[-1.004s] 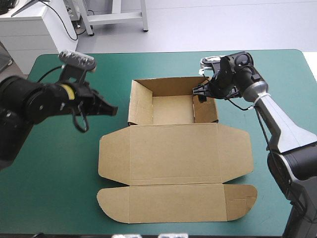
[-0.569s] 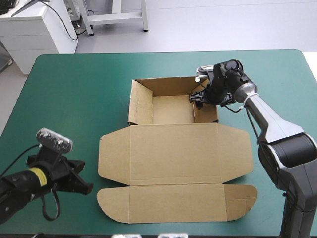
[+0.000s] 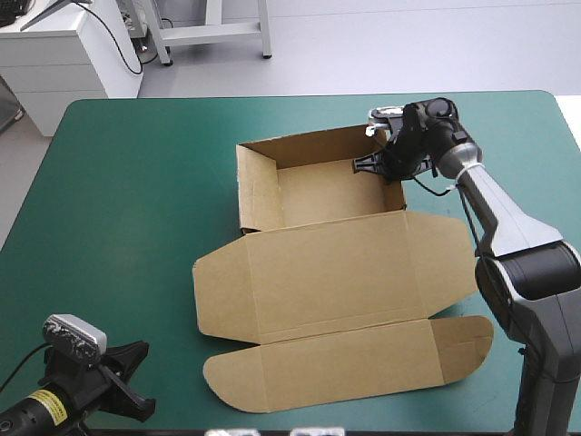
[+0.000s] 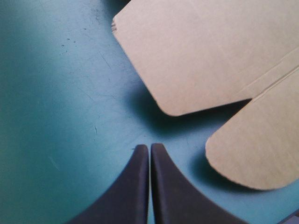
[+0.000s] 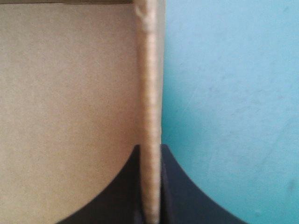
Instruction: Fold the box
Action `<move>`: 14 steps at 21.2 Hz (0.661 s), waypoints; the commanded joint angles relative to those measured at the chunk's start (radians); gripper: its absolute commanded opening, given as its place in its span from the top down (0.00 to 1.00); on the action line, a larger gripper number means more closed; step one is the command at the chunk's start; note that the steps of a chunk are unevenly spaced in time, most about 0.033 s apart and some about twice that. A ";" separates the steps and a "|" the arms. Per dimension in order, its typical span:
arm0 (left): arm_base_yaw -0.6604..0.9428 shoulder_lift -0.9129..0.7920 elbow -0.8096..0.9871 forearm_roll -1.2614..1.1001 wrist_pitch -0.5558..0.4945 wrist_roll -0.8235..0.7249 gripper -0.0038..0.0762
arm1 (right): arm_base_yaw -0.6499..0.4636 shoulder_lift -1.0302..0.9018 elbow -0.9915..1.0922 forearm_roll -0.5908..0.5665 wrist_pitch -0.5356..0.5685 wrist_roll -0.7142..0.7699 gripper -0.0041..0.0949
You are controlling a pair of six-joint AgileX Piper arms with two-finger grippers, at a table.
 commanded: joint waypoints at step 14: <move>-0.008 0.006 -0.016 -0.025 -0.067 0.007 0.96 | -0.580 -0.091 -0.185 -0.054 0.112 -0.160 0.98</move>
